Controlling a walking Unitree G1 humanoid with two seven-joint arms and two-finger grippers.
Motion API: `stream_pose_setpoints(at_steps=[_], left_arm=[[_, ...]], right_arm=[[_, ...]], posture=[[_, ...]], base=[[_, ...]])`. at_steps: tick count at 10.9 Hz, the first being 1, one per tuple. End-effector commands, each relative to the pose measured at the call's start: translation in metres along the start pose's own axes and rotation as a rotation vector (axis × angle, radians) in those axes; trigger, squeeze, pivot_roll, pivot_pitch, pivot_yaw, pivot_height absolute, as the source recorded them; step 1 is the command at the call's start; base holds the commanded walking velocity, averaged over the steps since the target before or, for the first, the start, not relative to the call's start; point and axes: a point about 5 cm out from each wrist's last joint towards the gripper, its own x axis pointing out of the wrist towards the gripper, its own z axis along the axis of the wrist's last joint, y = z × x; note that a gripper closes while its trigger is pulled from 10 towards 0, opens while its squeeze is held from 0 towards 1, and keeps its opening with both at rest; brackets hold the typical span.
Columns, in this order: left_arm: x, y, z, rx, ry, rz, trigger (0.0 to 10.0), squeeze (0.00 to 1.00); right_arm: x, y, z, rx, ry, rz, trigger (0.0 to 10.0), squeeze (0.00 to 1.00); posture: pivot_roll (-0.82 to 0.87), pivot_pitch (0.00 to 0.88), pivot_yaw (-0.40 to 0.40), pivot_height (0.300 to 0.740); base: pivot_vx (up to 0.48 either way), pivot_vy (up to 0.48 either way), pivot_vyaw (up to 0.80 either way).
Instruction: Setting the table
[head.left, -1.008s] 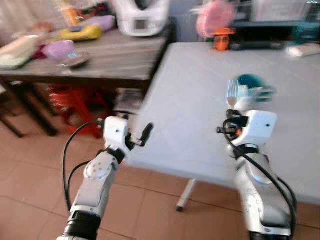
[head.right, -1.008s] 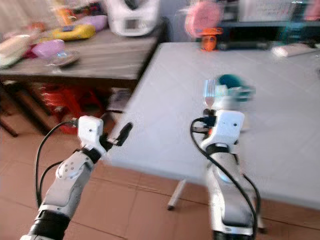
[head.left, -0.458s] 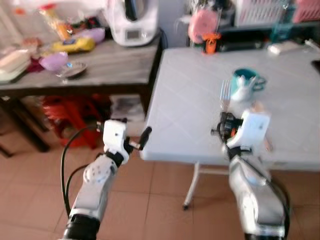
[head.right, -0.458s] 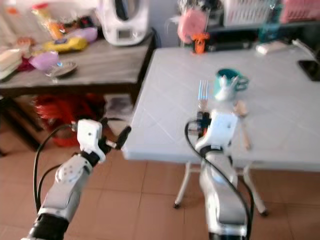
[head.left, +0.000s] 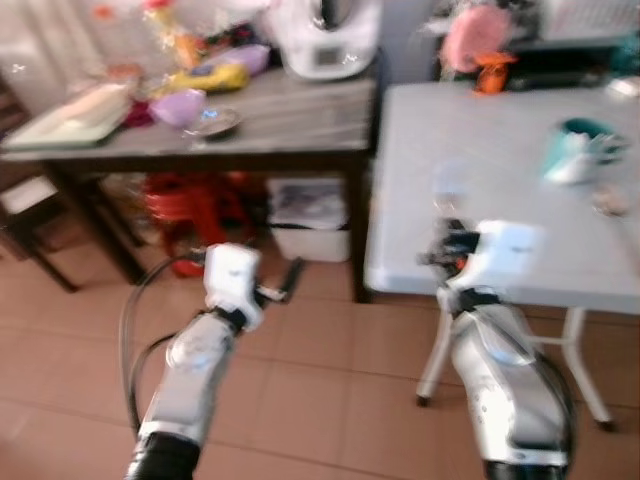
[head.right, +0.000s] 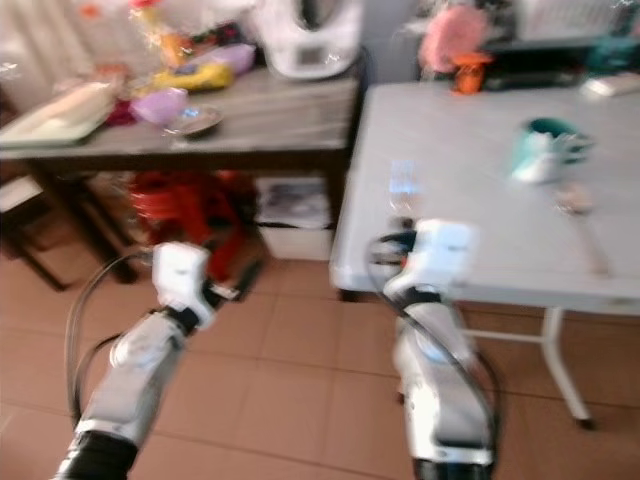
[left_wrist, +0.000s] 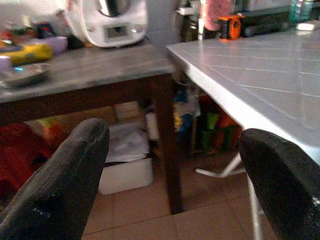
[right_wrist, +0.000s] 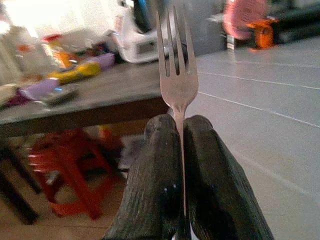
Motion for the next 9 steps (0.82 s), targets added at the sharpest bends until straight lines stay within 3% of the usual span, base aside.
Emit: stream_pose_setpoints(at_steps=[1, 9], left_arm=[[0.0041, -0.0059, 0.0036, 0.01, -0.013, -0.021, 10.0, 0.0], [0.0082, -0.0124, 0.0042, 0.003, -0.016, -0.015, 10.0, 0.0]], right_arm=[[0.0002, -0.0065, 0.0005, -0.008, -0.006, -0.023, 10.0, 0.0], [-0.0009, -0.0089, -0.0011, -0.011, -0.01, -0.03, 10.0, 0.0]], posture=[[-0.14, 0.019, 0.147, 0.74], [-0.14, 0.018, 0.15, 0.74]], base=[[0.0, 0.48, 0.0], [0.0, 0.48, 0.0]])
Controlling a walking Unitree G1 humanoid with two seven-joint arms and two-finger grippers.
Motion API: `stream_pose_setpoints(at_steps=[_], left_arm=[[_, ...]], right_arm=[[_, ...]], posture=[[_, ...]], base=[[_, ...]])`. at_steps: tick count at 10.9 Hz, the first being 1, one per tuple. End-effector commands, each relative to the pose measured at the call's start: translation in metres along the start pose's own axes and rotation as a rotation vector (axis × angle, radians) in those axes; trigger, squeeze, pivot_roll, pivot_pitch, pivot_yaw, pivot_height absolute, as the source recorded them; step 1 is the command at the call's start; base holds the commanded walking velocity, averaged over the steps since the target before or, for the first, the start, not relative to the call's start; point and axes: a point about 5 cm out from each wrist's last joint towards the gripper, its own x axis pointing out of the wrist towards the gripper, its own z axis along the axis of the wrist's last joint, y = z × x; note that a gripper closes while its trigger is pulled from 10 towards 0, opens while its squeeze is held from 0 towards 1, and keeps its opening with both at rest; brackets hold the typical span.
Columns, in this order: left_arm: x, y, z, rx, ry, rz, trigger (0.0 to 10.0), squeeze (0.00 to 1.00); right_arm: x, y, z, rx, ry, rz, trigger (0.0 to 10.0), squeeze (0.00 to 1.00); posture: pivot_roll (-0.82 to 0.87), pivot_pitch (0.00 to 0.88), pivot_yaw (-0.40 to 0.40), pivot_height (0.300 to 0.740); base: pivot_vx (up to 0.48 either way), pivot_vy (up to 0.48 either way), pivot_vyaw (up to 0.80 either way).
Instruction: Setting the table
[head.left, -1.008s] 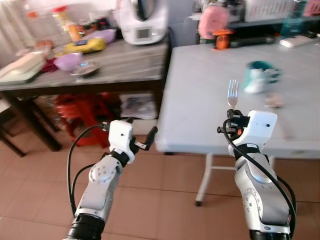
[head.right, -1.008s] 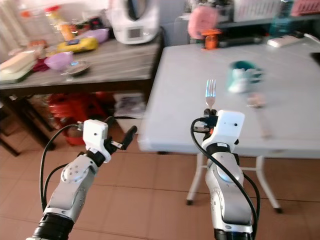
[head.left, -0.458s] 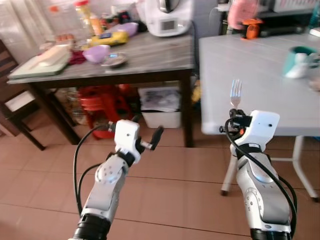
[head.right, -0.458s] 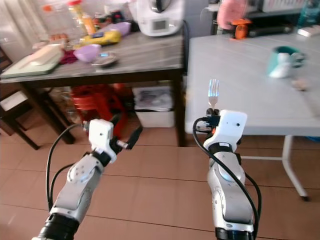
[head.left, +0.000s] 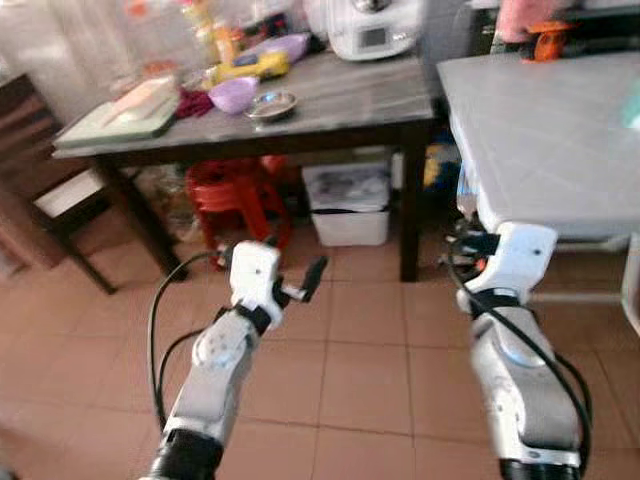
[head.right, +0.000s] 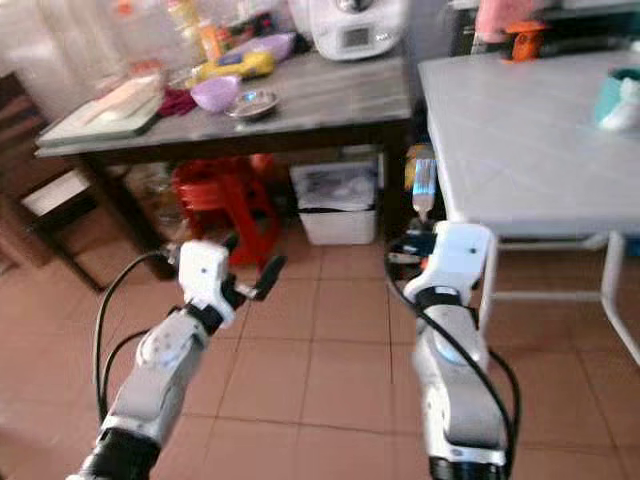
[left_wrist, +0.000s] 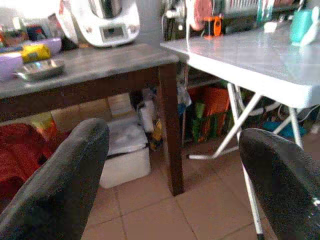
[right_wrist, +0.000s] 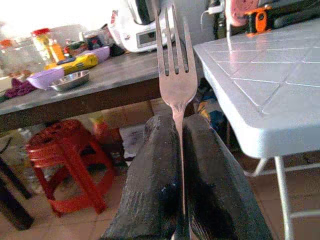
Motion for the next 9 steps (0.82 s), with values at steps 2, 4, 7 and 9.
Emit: stream_pose_setpoints(at_steps=[2, 4, 7, 9], left_arm=[[-0.0065, 0.0135, -0.0009, 0.022, 0.014, 0.049, 10.0, 0.0], [-0.0068, 0.0131, 0.0028, 0.021, -0.015, 0.036, 10.0, 0.0], [-0.0086, 0.0156, 0.0055, 0.011, -0.031, 0.017, 10.0, 0.0], [-0.0085, 0.012, 0.0056, -0.003, -0.037, -0.007, 10.0, 0.0]], right_arm=[[0.0004, 0.0133, 0.0021, 0.023, -0.009, 0.038, 10.0, 0.0], [-0.0006, 0.0127, 0.0013, 0.021, -0.008, 0.04, 10.0, 0.0], [-0.0008, 0.013, 0.0006, 0.015, -0.007, 0.047, 10.0, 0.0], [-0.0002, 0.0132, 0.0006, 0.014, -0.009, 0.05, 10.0, 0.0]], posture=[[-0.14, 0.02, 0.148, 0.74], [-0.14, 0.026, 0.146, 0.74], [-0.14, 0.026, 0.143, 0.74], [-0.14, 0.021, 0.145, 0.74]], base=[[0.0, 0.456, 0.0], [0.0, 0.0, 0.0], [0.389, 0.0, 0.0], [0.48, 0.0, 0.0]])
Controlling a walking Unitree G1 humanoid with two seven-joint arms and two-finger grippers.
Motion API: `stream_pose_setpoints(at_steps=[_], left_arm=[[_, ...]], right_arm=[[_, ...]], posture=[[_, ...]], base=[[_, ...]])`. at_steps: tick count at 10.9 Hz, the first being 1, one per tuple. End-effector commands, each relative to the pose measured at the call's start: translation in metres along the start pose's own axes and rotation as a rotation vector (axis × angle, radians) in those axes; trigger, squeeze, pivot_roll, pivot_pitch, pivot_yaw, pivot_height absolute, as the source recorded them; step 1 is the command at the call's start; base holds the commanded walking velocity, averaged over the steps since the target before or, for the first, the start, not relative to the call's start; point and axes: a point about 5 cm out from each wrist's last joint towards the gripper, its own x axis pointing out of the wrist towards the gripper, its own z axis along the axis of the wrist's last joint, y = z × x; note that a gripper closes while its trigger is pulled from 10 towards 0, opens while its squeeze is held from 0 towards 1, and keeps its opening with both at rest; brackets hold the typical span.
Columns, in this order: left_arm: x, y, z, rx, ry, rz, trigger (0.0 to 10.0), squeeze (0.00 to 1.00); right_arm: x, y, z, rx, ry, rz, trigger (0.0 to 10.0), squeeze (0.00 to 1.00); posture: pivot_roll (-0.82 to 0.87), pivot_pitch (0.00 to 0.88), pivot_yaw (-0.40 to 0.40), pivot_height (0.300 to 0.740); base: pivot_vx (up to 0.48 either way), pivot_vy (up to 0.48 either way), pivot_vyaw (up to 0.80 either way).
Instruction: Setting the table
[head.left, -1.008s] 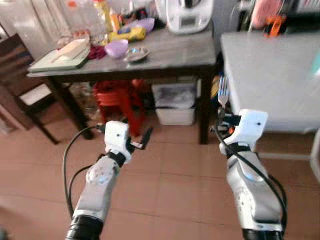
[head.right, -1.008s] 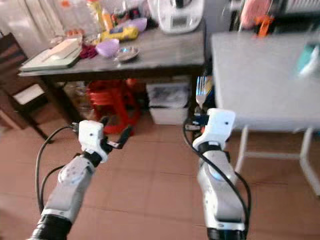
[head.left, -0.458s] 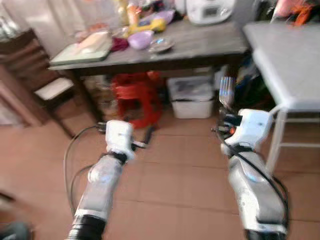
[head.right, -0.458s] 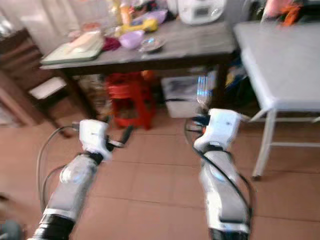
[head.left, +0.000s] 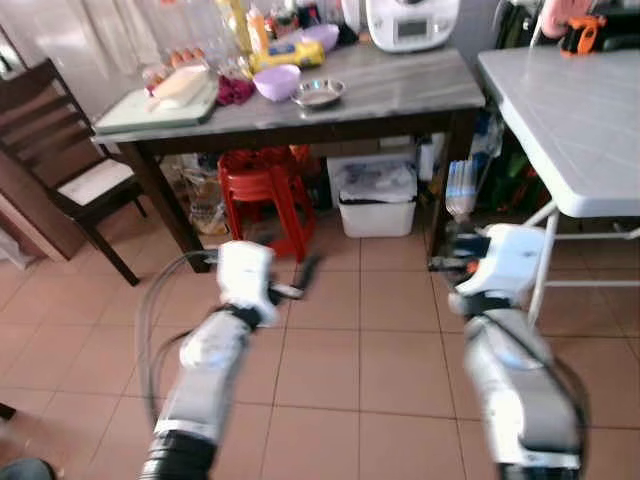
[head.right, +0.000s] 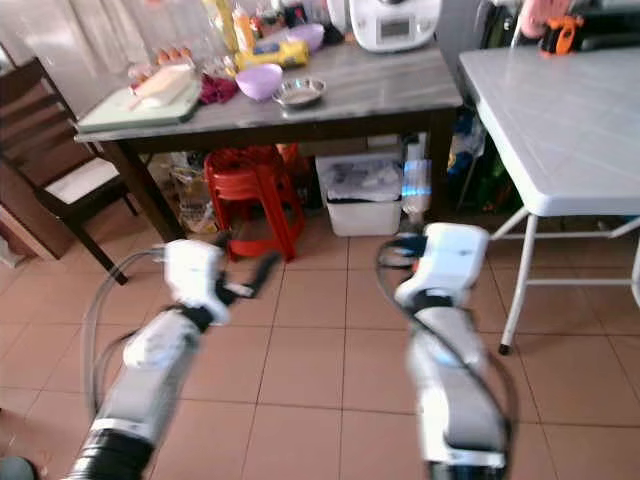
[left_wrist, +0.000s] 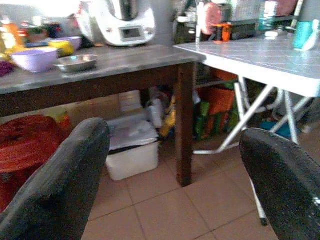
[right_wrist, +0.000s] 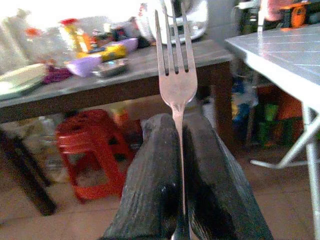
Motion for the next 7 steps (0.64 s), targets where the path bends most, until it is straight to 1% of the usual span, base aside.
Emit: stream_pose_setpoints(at_steps=[1, 7], left_arm=[[-0.0036, 0.0114, 0.006, 0.021, -0.016, 0.026, 10.0, 0.0], [-0.0032, 0.0088, 0.0041, 0.018, -0.008, 0.013, 10.0, 0.0]], right_arm=[[0.0016, 0.012, 0.002, 0.022, -0.01, 0.037, 10.0, 0.0], [0.001, 0.0121, 0.0014, 0.02, -0.008, 0.035, 10.0, 0.0]], posture=[[-0.14, 0.021, 0.145, 0.74], [-0.14, 0.024, 0.147, 0.74]], base=[[0.48, 0.0, 0.0], [0.48, 0.0, 0.0]])
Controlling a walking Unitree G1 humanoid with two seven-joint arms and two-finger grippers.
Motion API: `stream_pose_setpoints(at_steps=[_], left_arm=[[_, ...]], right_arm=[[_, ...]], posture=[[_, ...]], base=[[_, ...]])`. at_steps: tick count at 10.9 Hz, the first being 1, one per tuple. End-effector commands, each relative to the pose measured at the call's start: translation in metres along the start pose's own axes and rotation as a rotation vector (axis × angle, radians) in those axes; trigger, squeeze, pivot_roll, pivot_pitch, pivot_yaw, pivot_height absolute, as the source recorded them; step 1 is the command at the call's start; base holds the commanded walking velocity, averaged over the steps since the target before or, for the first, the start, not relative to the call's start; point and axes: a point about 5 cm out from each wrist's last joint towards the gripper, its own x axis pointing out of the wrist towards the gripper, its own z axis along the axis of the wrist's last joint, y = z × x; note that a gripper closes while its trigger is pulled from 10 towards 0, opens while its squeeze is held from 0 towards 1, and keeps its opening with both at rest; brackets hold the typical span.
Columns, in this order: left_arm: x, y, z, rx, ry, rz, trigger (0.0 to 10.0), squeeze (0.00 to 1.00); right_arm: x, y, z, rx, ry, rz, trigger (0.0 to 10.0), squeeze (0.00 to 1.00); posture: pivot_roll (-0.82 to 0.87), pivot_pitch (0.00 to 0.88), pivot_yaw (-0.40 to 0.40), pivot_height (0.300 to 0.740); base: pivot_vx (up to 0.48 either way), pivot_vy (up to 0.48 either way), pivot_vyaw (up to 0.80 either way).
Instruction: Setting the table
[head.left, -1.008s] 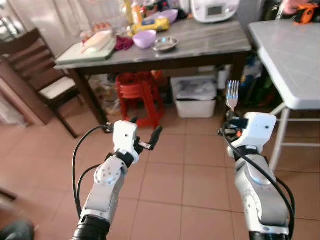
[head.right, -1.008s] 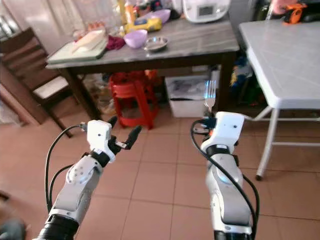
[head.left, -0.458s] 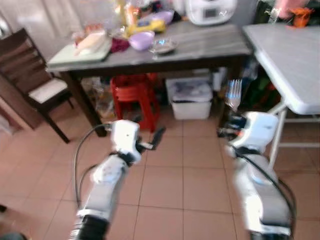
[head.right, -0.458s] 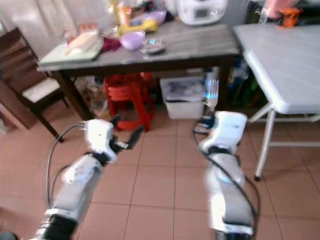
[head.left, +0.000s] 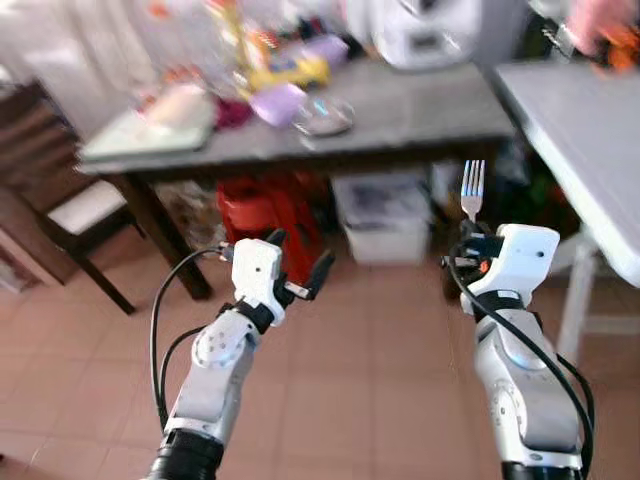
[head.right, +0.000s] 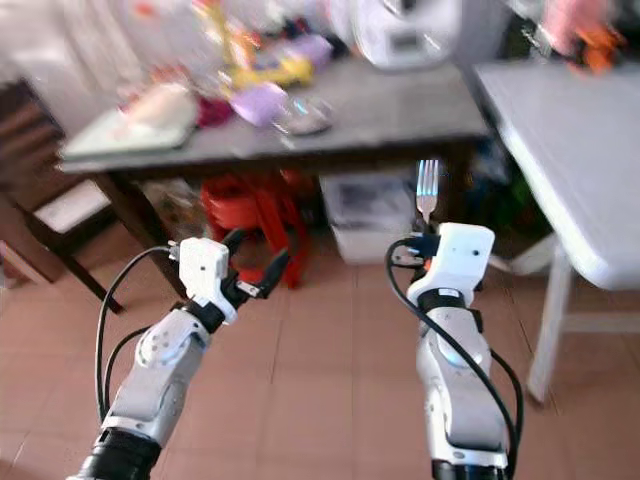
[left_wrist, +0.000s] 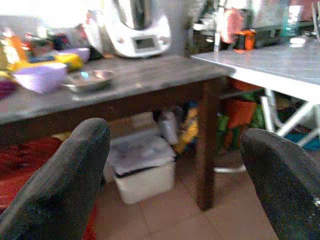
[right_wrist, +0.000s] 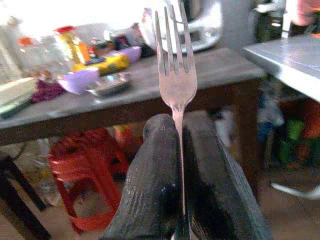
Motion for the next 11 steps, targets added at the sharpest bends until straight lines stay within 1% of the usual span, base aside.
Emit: stream_pose_setpoints(at_steps=[1, 2, 11], left_arm=[[-0.0052, 0.0091, -0.0004, 0.019, 0.013, 0.02, 10.0, 0.0], [-0.0049, 0.0085, -0.0007, 0.019, 0.015, 0.017, 10.0, 0.0], [-0.0045, 0.0085, -0.0007, 0.019, 0.015, 0.018, 10.0, 0.0]], right_arm=[[0.0007, 0.0107, 0.0008, 0.017, -0.003, 0.033, 10.0, 0.0], [-0.0001, 0.0118, 0.0015, -0.009, -0.008, 0.044, 10.0, 0.0], [0.0001, 0.0119, 0.0014, -0.008, -0.008, 0.043, 10.0, 0.0]], posture=[[-0.14, 0.025, 0.148, 0.74], [-0.14, 0.027, 0.147, 0.74], [-0.14, 0.027, 0.147, 0.74]], base=[[0.48, 0.0, 0.0], [0.48, 0.0, 0.0], [0.48, 0.0, 0.0]])
